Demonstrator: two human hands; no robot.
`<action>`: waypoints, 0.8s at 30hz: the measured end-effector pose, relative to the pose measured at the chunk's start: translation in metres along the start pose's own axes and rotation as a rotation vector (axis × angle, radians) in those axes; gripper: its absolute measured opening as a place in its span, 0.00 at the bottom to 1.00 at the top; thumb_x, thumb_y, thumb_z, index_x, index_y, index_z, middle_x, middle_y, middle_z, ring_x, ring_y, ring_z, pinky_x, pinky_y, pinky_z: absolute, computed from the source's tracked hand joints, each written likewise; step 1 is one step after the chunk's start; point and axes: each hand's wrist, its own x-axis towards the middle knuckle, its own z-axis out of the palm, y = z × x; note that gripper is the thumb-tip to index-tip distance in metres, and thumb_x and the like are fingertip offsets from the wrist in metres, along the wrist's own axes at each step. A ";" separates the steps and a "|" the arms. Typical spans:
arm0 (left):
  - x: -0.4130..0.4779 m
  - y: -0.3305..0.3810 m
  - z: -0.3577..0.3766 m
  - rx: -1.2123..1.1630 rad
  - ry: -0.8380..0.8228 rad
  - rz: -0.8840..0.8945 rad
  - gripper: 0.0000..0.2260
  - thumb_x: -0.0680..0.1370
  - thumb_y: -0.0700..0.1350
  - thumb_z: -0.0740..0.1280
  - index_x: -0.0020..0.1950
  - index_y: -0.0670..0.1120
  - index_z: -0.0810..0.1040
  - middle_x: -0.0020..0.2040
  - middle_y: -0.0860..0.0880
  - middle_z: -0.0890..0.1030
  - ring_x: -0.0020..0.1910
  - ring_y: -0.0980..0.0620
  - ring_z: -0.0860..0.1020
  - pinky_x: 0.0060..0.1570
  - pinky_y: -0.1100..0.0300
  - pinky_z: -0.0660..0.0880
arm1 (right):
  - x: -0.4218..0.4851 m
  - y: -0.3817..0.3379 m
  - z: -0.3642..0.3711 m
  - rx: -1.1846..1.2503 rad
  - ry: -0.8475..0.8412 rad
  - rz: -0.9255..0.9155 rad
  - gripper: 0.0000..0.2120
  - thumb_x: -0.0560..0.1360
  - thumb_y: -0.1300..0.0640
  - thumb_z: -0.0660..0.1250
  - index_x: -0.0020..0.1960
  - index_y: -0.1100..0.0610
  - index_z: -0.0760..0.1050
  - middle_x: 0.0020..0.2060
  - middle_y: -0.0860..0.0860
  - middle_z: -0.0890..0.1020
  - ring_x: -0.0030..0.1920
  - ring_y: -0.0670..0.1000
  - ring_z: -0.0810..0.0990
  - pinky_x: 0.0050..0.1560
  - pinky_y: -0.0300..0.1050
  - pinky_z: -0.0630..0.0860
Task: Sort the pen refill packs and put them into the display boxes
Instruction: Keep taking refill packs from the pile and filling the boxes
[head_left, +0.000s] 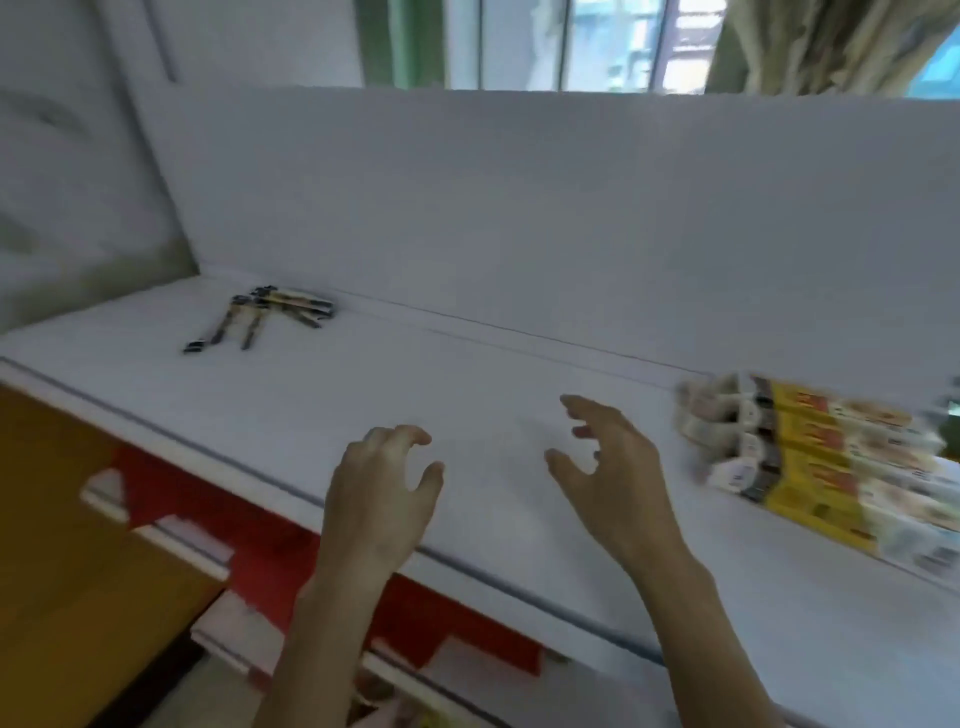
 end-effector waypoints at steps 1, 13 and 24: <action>0.000 -0.022 -0.023 0.042 0.031 -0.022 0.13 0.76 0.48 0.65 0.59 0.49 0.76 0.58 0.50 0.77 0.56 0.50 0.72 0.57 0.56 0.69 | 0.003 -0.020 0.024 0.037 -0.043 -0.025 0.23 0.73 0.58 0.68 0.67 0.52 0.69 0.60 0.48 0.75 0.54 0.45 0.74 0.56 0.41 0.72; -0.009 -0.216 -0.184 0.200 0.240 -0.209 0.10 0.76 0.47 0.66 0.57 0.50 0.77 0.58 0.53 0.76 0.56 0.57 0.71 0.40 0.75 0.64 | 0.017 -0.188 0.236 0.198 -0.289 -0.145 0.17 0.74 0.56 0.66 0.63 0.49 0.72 0.54 0.43 0.77 0.50 0.42 0.75 0.53 0.45 0.75; 0.117 -0.296 -0.163 0.042 0.090 -0.214 0.12 0.77 0.48 0.64 0.60 0.50 0.75 0.60 0.53 0.75 0.57 0.55 0.73 0.56 0.59 0.71 | 0.125 -0.208 0.336 0.111 -0.397 -0.044 0.20 0.76 0.53 0.63 0.67 0.53 0.67 0.62 0.49 0.72 0.57 0.47 0.73 0.54 0.39 0.69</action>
